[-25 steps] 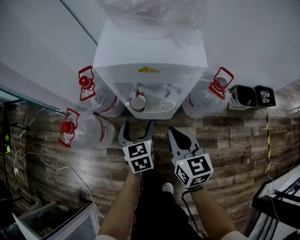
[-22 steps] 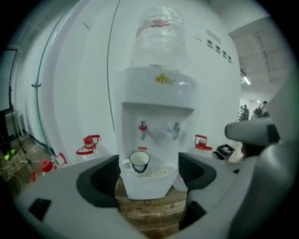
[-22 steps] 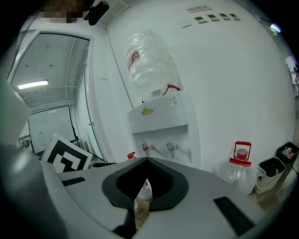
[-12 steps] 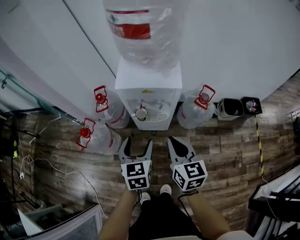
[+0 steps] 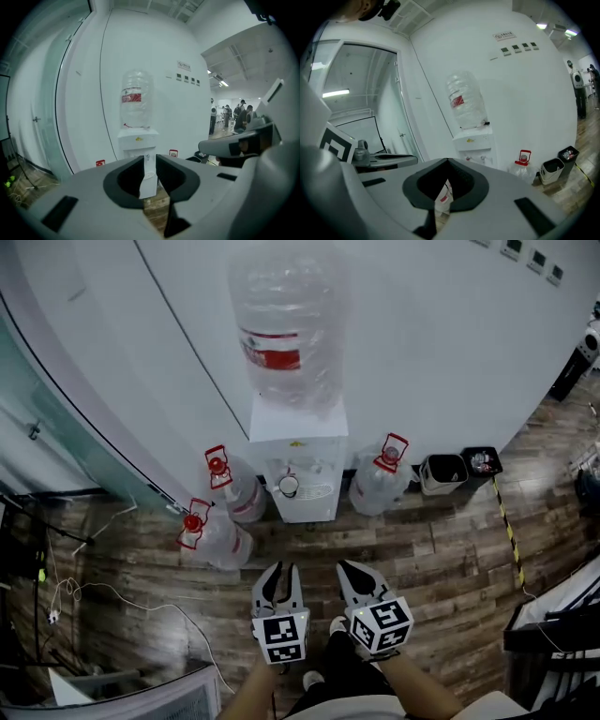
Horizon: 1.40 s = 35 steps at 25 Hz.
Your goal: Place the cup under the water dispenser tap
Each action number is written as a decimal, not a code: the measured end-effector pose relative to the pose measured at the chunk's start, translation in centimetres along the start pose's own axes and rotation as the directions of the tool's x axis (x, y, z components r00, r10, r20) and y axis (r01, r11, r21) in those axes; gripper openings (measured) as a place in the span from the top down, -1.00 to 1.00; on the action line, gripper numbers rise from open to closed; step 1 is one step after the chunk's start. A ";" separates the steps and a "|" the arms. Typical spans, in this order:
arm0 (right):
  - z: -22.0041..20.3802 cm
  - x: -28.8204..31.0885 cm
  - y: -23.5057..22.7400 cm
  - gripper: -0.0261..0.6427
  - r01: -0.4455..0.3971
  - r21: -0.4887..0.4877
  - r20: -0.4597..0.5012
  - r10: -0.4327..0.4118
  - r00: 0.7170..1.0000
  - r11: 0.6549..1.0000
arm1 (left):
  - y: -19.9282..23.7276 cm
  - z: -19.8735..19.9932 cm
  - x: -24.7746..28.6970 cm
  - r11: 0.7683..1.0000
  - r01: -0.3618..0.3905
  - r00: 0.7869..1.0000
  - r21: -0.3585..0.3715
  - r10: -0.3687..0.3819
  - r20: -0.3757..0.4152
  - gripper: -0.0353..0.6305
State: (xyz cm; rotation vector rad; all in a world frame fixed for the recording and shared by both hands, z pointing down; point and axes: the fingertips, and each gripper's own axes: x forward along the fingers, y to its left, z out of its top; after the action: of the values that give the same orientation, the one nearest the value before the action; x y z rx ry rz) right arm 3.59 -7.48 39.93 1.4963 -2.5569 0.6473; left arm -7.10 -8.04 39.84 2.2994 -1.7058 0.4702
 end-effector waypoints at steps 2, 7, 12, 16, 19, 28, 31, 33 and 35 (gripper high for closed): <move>0.7 -2.2 2.2 0.86 0.007 -0.008 0.022 -0.007 1.000 1.000 | 0.4 0.2 -3.6 1.000 0.003 1.000 0.008 -0.003 0.014 0.56; 1.7 -7.9 7.9 0.86 0.020 -0.009 0.062 -0.019 0.998 1.000 | 2.0 0.9 -12.1 1.000 -0.017 0.999 -0.008 0.017 0.049 0.69; 2.6 -12.7 12.9 0.86 0.009 -0.044 0.078 -0.006 0.997 0.999 | 1.4 2.4 -19.1 1.000 0.009 0.997 0.004 -0.010 0.080 0.74; 3.7 -15.8 15.7 0.86 0.005 -0.081 0.098 0.003 0.995 0.997 | 0.5 2.8 -22.8 0.999 0.032 0.996 0.013 -0.033 0.084 0.74; 3.8 -18.2 17.0 0.86 0.008 -0.095 0.106 0.002 0.994 0.995 | -0.2 2.7 -25.3 0.999 0.037 0.995 0.004 -0.037 0.089 0.74; 4.6 -20.3 18.8 0.86 0.037 -0.123 0.162 -0.016 0.987 0.992 | -0.2 3.7 -27.5 0.999 0.045 0.990 0.019 -0.047 0.135 0.74; 4.4 -20.4 19.3 0.86 0.040 -0.130 0.166 -0.018 0.986 0.991 | -0.9 3.8 -27.9 0.998 0.057 0.988 0.034 -0.061 0.143 0.74; 4.3 -20.3 19.7 0.86 0.040 -0.137 0.163 -0.017 0.986 0.990 | -1.1 4.0 -28.0 0.997 0.065 0.987 0.042 -0.070 0.146 0.74; 4.3 -20.2 20.1 0.86 0.035 -0.143 0.161 -0.011 0.987 0.989 | -1.0 4.0 -28.1 0.997 0.067 0.987 0.041 -0.072 0.145 0.74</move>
State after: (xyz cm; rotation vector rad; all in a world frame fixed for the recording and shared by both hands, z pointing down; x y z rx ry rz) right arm -2.81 15.53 23.80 1.5852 -2.6321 0.3411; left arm -13.18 15.48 25.10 2.4653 -1.6873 0.3281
